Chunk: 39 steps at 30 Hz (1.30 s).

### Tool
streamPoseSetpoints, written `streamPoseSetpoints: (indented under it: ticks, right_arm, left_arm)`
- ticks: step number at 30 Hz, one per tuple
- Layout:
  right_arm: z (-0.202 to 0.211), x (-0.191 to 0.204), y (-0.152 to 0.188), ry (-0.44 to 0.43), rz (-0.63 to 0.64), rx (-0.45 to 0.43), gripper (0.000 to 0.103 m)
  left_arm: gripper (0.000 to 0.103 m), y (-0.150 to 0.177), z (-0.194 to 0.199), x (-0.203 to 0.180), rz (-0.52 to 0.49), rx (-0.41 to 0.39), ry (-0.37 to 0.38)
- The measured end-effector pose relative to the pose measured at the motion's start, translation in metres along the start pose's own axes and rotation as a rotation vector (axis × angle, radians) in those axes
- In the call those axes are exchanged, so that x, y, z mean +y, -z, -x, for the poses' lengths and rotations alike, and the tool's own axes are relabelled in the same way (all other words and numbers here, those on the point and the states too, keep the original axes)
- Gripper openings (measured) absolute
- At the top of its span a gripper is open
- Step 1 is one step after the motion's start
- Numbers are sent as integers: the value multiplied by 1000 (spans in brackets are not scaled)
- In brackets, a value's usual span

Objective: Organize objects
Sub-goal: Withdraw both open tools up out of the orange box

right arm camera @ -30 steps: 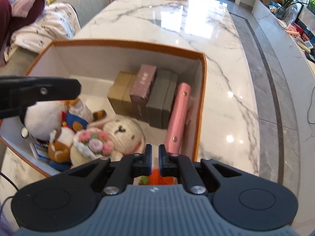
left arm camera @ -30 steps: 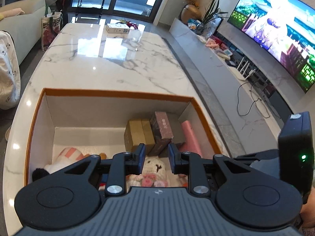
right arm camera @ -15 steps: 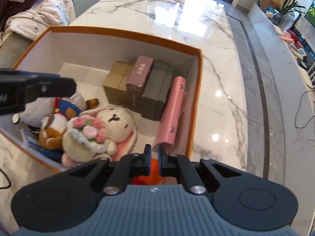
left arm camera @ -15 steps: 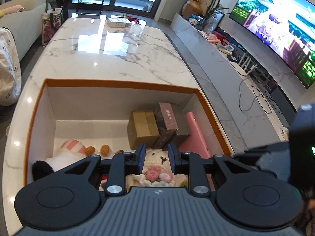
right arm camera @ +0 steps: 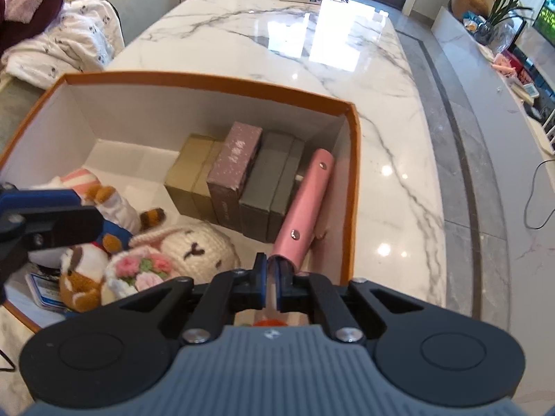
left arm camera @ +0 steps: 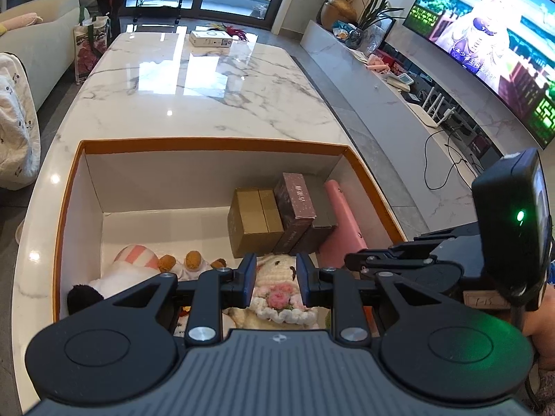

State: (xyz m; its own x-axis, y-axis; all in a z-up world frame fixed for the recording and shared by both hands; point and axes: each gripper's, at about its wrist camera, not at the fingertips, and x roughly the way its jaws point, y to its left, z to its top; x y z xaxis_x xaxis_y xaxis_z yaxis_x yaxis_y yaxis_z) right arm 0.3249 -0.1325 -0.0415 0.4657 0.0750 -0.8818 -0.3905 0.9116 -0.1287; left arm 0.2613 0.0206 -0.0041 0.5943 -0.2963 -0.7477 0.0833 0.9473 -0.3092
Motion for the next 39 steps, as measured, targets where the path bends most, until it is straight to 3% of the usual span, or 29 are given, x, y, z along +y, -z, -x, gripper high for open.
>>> streamPoseSetpoints:
  ticks: [5, 14, 19, 23, 28, 31, 35, 38, 39]
  right_arm:
    - [7, 2, 12, 62, 87, -6, 0]
    - [-3, 1, 1, 56, 73, -29, 0]
    - [-7, 4, 2, 127, 100, -52, 0]
    - [2, 3, 11, 118, 105, -48, 0]
    - [35, 4, 23, 88, 93, -115, 4]
    - [58, 4, 28, 45, 60, -160, 9]
    - [94, 7, 41, 16, 18, -262, 35]
    - [117, 11, 55, -16, -9, -316, 37]
    - [123, 13, 61, -31, -18, -326, 37]
  left_arm:
    - [27, 1, 0, -3, 5, -2, -3]
    - [27, 2, -4, -6, -3, 13, 9]
    - [27, 3, -4, -3, 4, 14, 1]
    - [27, 2, -3, -5, 1, 17, -1]
    - [27, 9, 8, -17, -28, 11, 13]
    - [27, 13, 22, -24, -52, 0, 18]
    - [30, 23, 50, -34, -97, -28, 16]
    - [39, 33, 70, -39, -123, -46, 9]
    - [47, 37, 75, -39, -125, -48, 7]
